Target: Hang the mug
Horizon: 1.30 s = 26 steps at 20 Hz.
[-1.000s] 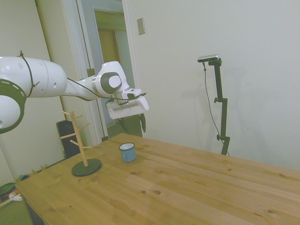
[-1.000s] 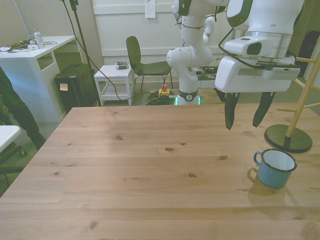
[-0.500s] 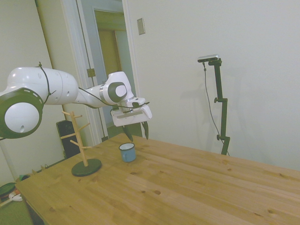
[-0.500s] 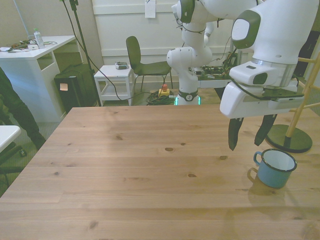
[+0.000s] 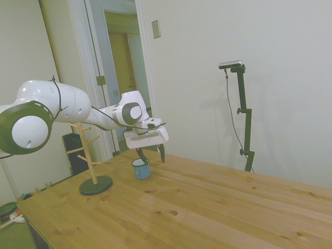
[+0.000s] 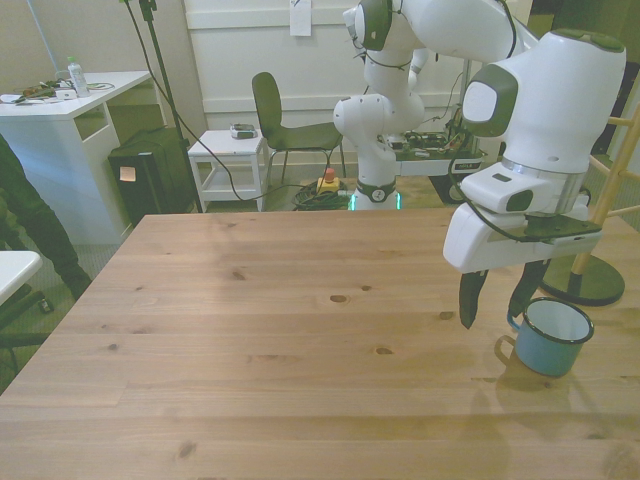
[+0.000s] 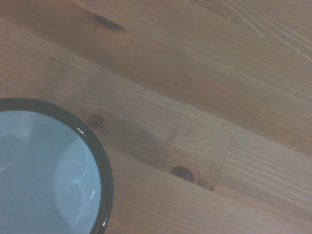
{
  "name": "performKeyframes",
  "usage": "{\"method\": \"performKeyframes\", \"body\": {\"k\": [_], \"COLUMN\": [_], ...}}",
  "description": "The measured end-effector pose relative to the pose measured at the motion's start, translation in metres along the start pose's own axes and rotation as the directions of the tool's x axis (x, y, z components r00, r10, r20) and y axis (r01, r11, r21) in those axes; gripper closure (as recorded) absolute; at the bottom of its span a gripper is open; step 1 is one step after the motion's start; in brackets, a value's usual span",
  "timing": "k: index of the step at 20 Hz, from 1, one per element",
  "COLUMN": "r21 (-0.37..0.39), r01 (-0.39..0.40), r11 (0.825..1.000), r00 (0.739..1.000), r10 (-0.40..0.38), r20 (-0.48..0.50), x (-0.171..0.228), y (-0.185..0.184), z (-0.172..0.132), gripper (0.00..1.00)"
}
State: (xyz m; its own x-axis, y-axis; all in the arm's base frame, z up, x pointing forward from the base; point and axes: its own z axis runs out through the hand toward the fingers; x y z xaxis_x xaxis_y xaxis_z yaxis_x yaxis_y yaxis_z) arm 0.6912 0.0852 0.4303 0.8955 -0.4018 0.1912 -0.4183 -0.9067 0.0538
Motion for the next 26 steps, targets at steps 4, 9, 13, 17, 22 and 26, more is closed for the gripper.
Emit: {"method": "performKeyframes", "body": {"k": [4,9,13,17,22,26], "r21": [0.006,0.020,0.021,0.013,0.006,0.001], "r01": [0.009,0.032,0.039,0.043,0.050,0.052], "r11": [1.000,0.999,0.999,0.999,0.999,0.999], "r00": [1.000,0.999,0.999,0.999,0.999,0.999], "r10": [-0.009,-0.032,-0.038,-0.043,-0.050,-0.052], "r20": [-0.004,-0.017,-0.014,-0.002,0.010,0.016], "x": [-0.003,-0.009,-0.005,0.003,0.005,0.008], "y": [-0.007,-0.026,-0.039,-0.057,-0.077,-0.084], "z": [-0.003,-0.018,-0.027,-0.016,-0.005,-0.001], "gripper": [0.00,0.00,0.00,0.00,0.00,0.00]}}
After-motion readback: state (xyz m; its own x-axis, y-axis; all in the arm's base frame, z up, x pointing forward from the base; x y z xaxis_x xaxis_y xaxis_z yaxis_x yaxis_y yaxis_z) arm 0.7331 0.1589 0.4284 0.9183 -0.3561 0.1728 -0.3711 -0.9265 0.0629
